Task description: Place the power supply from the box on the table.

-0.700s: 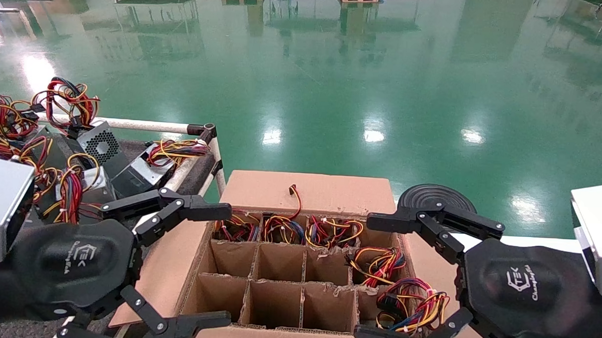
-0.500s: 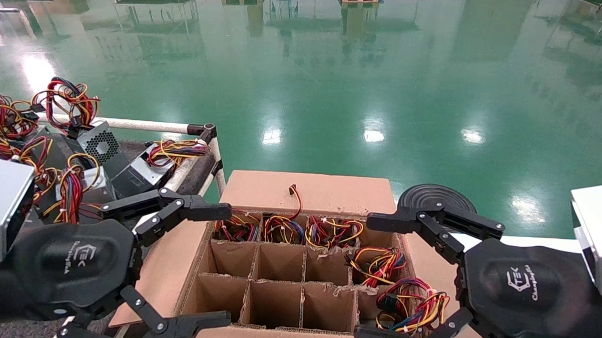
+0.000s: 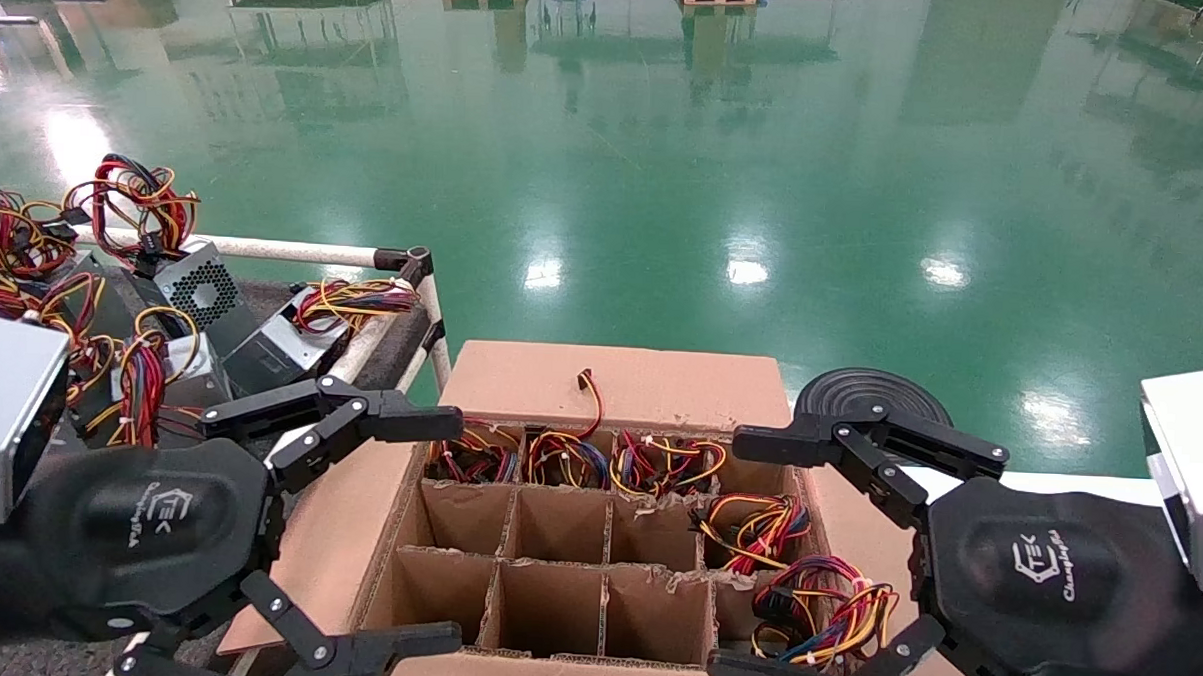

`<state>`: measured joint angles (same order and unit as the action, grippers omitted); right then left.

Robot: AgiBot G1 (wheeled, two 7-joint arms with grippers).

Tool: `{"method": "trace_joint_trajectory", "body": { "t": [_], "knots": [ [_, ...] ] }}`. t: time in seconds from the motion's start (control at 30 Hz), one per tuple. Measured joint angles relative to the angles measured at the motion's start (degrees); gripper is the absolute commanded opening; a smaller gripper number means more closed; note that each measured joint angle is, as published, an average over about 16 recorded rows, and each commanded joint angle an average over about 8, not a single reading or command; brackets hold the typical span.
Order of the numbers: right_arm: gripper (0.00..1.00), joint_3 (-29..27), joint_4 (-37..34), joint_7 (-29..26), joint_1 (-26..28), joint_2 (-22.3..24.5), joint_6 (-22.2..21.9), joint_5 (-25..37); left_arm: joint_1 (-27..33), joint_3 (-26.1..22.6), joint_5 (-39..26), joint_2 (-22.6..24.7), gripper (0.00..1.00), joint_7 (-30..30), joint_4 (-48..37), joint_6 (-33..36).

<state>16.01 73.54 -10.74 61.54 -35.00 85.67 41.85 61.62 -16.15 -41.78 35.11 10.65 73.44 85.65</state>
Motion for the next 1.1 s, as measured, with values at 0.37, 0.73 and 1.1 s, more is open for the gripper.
{"method": "trace_joint_trajectory", "body": {
  "t": [0.37,0.73,1.1],
  "knots": [
    [0.0,0.0,0.0,0.0,0.0,0.0,0.0,0.0,0.0,0.0,0.0,0.0,1.0,0.0,0.0,0.0],
    [0.0,0.0,0.0,0.0,0.0,0.0,0.0,0.0,-0.1,-0.9,-1.1,0.1,1.0,-0.8,-0.3,-0.9],
    [0.0,0.0,0.0,0.0,0.0,0.0,0.0,0.0,1.1,-6.4,-3.9,2.2,1.0,-4.1,-1.2,-6.0]
  ]
}}
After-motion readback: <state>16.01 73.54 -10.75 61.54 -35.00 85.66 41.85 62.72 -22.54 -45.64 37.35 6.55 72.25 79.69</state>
